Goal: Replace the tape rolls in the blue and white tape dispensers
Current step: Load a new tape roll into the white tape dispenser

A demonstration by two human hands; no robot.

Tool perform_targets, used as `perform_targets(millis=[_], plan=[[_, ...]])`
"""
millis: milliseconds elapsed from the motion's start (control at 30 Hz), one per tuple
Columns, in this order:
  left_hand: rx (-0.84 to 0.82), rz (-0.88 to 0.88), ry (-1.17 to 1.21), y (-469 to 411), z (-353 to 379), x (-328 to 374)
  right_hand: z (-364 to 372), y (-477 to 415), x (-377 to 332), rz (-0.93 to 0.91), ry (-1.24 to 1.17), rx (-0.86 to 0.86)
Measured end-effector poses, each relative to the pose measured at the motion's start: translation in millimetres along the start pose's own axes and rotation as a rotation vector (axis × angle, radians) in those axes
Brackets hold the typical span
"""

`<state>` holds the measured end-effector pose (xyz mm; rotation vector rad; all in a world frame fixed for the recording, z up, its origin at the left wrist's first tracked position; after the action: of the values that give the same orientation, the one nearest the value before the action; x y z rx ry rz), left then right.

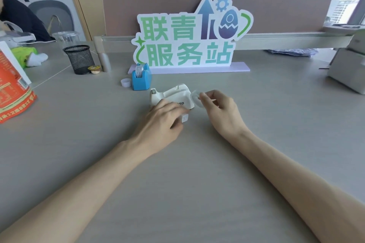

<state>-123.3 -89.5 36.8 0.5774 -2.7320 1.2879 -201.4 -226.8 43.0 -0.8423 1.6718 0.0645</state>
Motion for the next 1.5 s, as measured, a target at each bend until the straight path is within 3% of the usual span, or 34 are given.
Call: perform_targets(millis=[167,333,433,600,1500], plan=[[0.003,-0.003,0.065,0.9,-0.8,-1.9,3.4,5.6,-7.9,0.121,-0.208,-0.009],[0.219,-0.137,0.274,-2.0,-33.4,7.1,13.0,13.6,-6.2,0.298,-0.36,-0.126],[0.256,-0.256,0.342,4.1,-43.8,10.2,15.6,18.1,-8.0,0.367,-0.453,-0.203],[0.297,-0.376,0.412,3.6,-45.9,9.8,21.6,26.7,-13.7,0.322,-0.448,-0.265],[0.461,-0.254,0.36,4.2,-53.4,3.8,17.8,29.2,-20.7,0.188,-0.447,-0.265]])
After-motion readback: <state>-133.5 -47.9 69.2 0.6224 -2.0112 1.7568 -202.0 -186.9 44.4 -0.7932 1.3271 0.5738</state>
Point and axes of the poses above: each hand's wrist, its own y-axis away from the middle knuckle, its own z-axis out of the palm, x = y × z, the point moved 6 cm from there along -y, towards the middle knuckle, and after that the axes turned 15 degrees about x, right-handed, at the moved point
